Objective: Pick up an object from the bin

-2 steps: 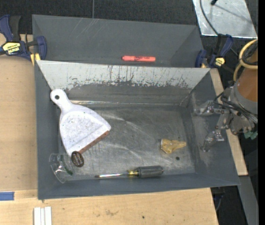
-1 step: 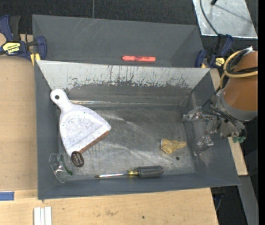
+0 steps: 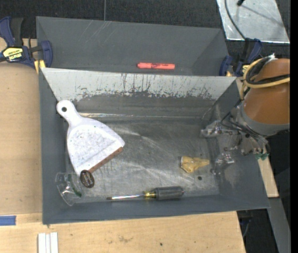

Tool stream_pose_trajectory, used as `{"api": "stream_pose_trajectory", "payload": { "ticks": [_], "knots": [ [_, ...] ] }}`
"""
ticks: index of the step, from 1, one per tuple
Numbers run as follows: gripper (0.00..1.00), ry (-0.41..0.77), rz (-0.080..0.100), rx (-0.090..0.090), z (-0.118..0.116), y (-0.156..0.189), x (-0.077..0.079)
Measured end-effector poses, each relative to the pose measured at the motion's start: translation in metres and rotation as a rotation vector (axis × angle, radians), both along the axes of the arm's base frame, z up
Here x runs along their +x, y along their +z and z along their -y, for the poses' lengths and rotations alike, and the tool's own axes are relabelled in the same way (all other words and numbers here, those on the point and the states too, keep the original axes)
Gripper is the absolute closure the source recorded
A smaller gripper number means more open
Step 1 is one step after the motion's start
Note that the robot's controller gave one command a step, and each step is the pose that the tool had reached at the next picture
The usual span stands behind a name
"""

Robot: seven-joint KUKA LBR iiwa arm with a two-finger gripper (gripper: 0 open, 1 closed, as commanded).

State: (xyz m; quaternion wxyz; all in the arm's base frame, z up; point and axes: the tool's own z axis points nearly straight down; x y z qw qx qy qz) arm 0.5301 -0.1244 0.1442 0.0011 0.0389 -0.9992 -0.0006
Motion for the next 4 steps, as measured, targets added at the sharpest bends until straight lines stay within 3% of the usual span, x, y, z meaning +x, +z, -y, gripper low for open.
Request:
{"api": "stream_pose_trajectory", "payload": {
  "ticks": [1, 2, 3, 4],
  "knots": [
    [0.00, 0.006, 0.006, -0.002, -0.002, 0.001, 0.003],
    [0.00, 0.051, 0.007, -0.002, -0.015, -0.074, 0.007],
    [1.00, 0.131, 0.022, -0.005, -0.015, -0.069, 0.006],
    [1.00, 0.131, 0.022, -0.005, -0.015, -0.069, 0.006]
  ]
}}
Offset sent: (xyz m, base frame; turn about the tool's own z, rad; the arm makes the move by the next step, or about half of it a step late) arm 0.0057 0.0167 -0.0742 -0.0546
